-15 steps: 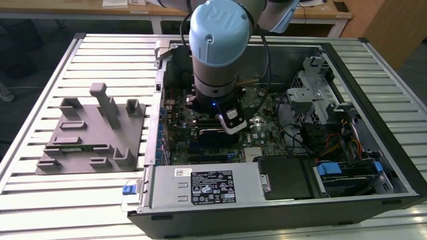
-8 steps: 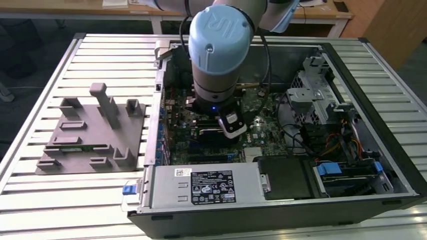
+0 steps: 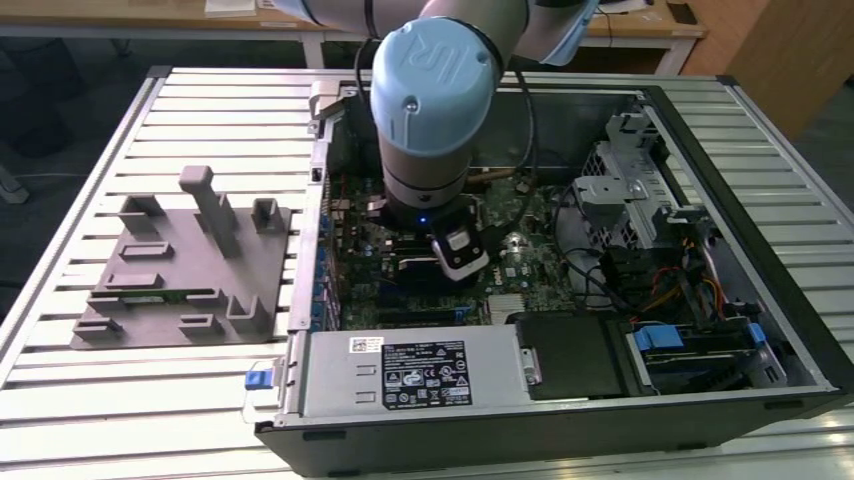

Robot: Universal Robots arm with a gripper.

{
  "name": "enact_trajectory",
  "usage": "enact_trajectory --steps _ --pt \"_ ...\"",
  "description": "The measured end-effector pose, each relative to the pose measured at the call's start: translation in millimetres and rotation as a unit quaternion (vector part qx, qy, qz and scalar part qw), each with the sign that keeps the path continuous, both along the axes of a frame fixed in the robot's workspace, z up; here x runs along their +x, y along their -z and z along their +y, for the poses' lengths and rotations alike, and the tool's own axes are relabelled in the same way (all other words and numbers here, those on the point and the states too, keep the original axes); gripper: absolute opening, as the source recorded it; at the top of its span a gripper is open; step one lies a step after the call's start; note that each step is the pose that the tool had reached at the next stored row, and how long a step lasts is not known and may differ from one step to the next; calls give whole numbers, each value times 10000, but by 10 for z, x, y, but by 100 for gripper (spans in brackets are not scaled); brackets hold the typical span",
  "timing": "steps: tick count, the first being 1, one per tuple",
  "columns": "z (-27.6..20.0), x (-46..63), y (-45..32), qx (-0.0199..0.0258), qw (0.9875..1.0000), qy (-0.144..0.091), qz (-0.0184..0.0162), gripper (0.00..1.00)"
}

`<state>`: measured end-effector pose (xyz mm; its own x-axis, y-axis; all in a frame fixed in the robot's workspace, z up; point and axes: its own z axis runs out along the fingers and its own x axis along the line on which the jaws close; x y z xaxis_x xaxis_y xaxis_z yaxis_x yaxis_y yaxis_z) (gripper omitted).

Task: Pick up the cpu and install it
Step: 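Install the second cpu locking lever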

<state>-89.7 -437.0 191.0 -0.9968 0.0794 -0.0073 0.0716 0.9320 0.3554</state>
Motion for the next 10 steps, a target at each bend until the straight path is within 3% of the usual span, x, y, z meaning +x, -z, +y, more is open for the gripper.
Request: enact_trajectory --steps 6,10 --pt "4 -28 28 137 9999 0 -2 11" --pt "12 -32 51 158 9999 0 -1 11"
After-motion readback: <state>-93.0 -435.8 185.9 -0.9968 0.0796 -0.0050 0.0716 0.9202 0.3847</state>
